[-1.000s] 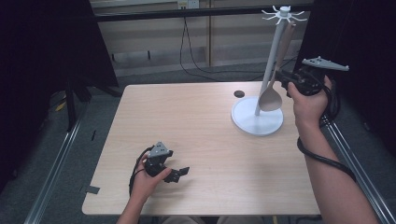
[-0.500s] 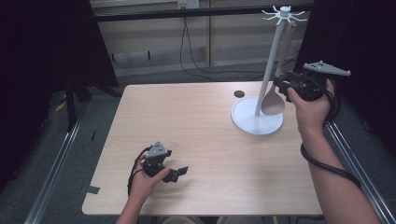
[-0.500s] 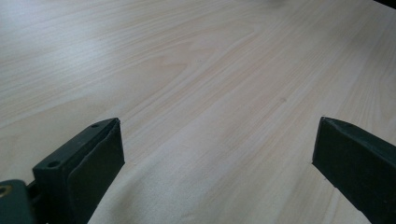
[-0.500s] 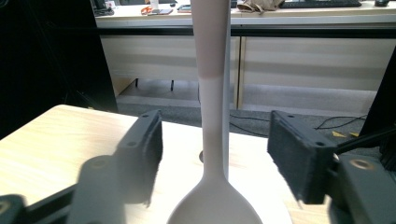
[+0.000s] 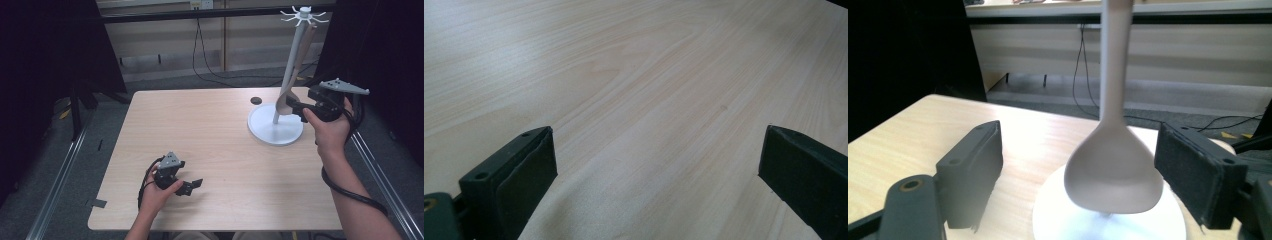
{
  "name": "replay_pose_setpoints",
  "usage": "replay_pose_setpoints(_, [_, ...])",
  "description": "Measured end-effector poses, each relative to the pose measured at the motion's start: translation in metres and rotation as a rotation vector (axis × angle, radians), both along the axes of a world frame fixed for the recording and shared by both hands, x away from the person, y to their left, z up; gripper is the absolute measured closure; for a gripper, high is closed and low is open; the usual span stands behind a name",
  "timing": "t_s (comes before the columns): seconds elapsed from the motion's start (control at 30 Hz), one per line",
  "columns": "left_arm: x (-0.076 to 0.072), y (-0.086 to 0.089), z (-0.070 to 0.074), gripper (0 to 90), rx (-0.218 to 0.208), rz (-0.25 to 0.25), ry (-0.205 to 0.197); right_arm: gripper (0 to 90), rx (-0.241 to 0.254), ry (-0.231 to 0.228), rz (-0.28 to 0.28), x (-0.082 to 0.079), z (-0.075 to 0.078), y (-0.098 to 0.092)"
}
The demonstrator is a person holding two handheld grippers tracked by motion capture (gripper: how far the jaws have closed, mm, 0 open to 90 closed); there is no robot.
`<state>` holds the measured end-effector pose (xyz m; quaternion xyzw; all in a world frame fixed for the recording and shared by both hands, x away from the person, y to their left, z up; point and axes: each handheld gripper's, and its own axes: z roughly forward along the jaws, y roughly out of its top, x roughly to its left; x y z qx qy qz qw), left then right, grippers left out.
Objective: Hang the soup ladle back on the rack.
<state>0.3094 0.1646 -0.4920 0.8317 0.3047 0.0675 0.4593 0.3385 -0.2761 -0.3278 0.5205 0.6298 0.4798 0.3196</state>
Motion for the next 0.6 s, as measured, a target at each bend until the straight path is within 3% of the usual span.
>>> replay_pose_setpoints(0.13, [0.0,0.0,0.0,1.9,-0.001,-0.002,-0.003,18.4,-0.017,0.014,0.013,-0.004,-0.009,0.003])
replay_pose_setpoints(0.6, [-0.001,-0.003,0.0,1.9,0.007,-0.008,-0.005,16.5,0.009,0.062,0.04,-0.022,-0.04,0.006])
